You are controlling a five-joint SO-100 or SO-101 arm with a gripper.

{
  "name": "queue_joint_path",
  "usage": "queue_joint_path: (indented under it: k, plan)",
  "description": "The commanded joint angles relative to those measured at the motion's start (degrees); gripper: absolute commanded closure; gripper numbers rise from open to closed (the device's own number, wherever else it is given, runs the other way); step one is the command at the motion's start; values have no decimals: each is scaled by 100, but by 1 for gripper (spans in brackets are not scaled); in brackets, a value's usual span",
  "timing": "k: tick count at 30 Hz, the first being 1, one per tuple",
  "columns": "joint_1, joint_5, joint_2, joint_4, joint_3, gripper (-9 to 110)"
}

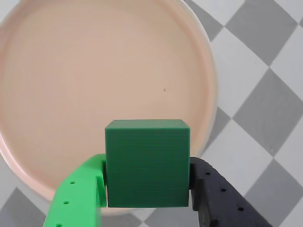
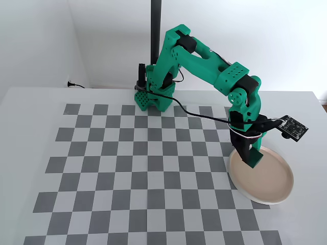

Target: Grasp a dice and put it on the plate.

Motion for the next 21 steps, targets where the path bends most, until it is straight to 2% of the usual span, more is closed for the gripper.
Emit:
queue_joint_path:
  k: [1, 9, 13, 21]
  plan:
    - [-88, 79, -853, 299, -2118, 106]
    - [-202, 211, -2918, 1055, -4702, 104]
    - [-272, 246, -2997, 1195, -4808, 91]
    - [-290, 316, -2909, 1327, -4808, 85]
